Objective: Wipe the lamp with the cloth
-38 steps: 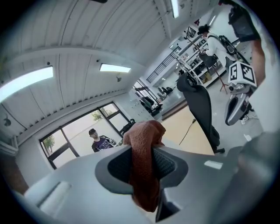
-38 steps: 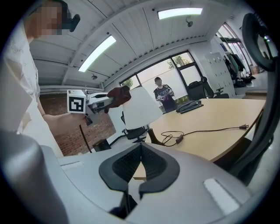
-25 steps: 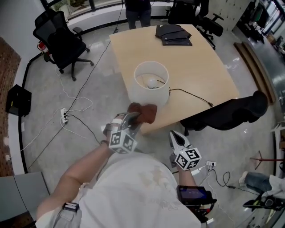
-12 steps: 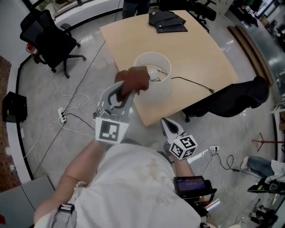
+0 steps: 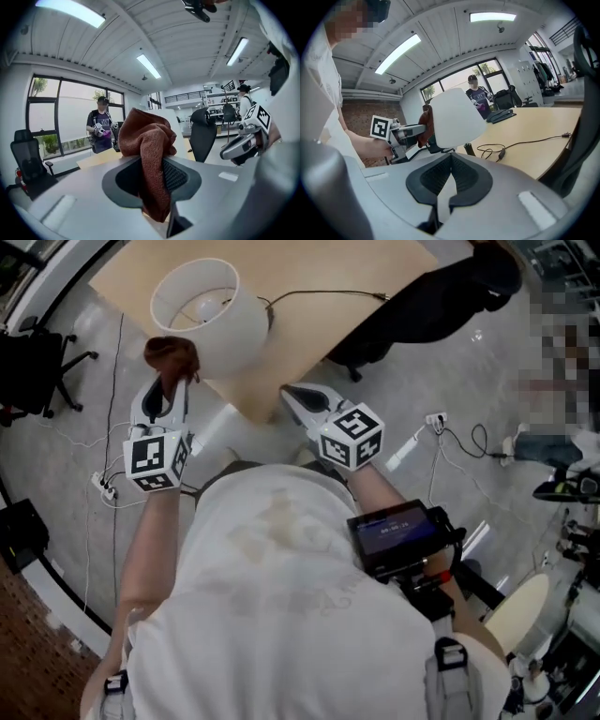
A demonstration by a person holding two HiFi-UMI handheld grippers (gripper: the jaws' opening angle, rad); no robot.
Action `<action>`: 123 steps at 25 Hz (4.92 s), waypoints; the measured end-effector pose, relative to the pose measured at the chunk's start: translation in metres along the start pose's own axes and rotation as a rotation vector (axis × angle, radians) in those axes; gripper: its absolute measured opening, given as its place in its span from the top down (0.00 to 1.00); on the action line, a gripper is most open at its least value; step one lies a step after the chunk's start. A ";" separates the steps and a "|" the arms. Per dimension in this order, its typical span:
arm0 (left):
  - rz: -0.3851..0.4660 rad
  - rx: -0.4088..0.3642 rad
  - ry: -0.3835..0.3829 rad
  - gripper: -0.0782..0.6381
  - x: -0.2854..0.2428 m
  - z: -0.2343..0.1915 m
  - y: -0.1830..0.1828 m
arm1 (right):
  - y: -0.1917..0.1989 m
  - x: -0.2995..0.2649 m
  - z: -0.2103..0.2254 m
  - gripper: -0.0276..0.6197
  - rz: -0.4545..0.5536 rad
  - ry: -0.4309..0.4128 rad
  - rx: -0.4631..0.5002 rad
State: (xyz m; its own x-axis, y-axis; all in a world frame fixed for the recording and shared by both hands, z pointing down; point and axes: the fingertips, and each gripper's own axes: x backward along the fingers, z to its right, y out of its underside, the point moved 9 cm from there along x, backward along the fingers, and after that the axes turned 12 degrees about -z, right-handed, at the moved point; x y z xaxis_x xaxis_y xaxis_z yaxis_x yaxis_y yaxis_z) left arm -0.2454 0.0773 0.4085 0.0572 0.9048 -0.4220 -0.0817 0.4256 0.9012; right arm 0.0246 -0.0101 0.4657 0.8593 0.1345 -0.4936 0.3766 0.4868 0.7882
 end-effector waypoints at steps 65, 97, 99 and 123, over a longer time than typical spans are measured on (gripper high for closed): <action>-0.903 -0.599 0.587 0.75 -0.090 0.022 -0.197 | 0.024 0.055 0.046 0.94 0.124 -0.006 -0.123; 0.209 -0.034 0.286 0.75 0.144 -0.045 -0.027 | -0.039 0.053 -0.092 0.94 0.271 0.119 0.086; 0.198 -0.006 0.312 0.75 0.149 -0.049 -0.005 | -0.025 0.046 -0.112 0.94 0.262 0.129 0.075; 0.114 -0.054 0.606 0.75 0.132 -0.008 0.078 | 0.058 0.073 -0.196 0.94 0.284 0.372 0.031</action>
State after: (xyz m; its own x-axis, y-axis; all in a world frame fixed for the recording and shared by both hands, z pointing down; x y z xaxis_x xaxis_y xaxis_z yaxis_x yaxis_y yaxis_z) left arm -0.2517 0.2298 0.4220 -0.5287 0.7868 -0.3185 -0.1049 0.3118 0.9443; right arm 0.0412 0.1970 0.4038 0.7496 0.5616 -0.3502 0.1593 0.3605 0.9191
